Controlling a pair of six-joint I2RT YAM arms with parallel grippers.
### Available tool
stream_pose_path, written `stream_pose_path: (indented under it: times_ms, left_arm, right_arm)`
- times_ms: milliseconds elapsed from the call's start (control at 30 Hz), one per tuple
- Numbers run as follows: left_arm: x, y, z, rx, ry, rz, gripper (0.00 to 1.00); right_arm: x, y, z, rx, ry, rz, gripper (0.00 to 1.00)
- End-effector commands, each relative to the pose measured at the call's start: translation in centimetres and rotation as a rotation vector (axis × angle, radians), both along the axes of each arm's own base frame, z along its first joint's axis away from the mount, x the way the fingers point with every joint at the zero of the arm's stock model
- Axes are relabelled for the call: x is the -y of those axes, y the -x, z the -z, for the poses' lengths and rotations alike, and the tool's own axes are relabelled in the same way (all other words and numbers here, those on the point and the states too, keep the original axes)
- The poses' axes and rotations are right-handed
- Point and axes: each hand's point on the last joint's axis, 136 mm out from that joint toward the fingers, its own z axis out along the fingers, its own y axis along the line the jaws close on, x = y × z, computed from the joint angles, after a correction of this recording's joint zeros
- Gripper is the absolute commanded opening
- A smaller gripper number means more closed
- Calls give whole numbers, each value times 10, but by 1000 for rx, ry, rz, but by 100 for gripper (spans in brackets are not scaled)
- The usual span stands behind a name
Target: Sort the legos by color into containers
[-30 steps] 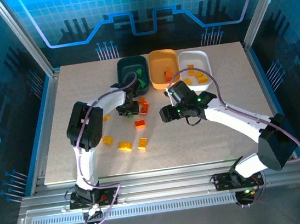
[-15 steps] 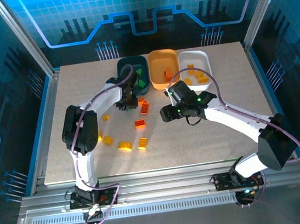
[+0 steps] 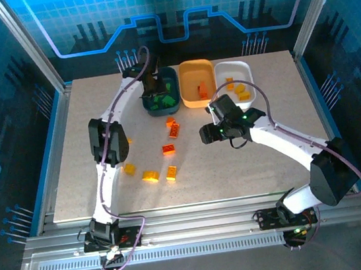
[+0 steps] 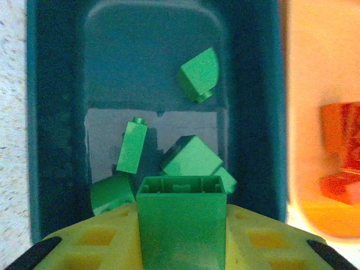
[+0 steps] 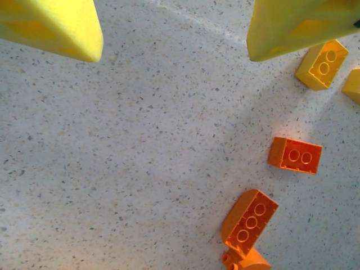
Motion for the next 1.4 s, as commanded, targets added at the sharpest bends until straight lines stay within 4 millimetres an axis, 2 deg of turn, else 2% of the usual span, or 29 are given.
stream_pose_path:
  times_ms: [0, 100, 167, 300, 433, 567, 667, 767, 833, 900, 1000, 1100, 1233, 1367]
  left_arm:
    - [4, -1, -14, -1, 48, 22, 36]
    - [5, -6, -8, -7, 85, 16, 38]
    - [8, -8, -7, -8, 104, 27, 42]
    - [12, -11, -14, 10, 120, 38, 66]
    - [8, -11, -34, 41, 111, 35, 73]
    - [-1, 4, -70, 106, 118, 20, 73]
    - [-21, 33, -94, 197, 136, -44, 79]
    - [-54, 78, -94, 244, 235, -193, 90]
    - [-76, 113, -76, 231, 287, -292, 97]
    - [-94, 151, -48, 185, 317, -383, 99]
    - [-117, 203, -12, 99, 308, -481, 99]
    - [-132, 244, 13, 54, 320, -546, 99]
    - [-136, 273, 28, 33, 345, -565, 99]
    - [-132, 281, 29, 30, 367, -544, 99]
  right_arm:
    - [6, -3, -13, 23, -17, -2, 70]
    - [2, -5, -11, 12, -21, -8, 70]
    - [0, -6, -11, 7, -25, -11, 70]
    - [-2, -8, -16, 11, -25, -12, 70]
    - [-5, -9, -29, 37, -29, -18, 70]
    - [-16, -8, -38, 61, -22, -38, 71]
    - [-43, -7, -36, 41, -54, -70, 72]
    - [-82, -7, -27, 23, -56, -115, 72]
    - [-106, -6, -17, 0, -47, -137, 73]
    - [-129, -3, -4, -30, -41, -165, 75]
    - [-149, -2, 16, -73, -23, -173, 79]
    - [-158, -3, 37, -116, 4, -157, 85]
    - [-167, -2, 58, -174, 13, -141, 93]
    - [-178, 0, 76, -207, 24, -139, 93]
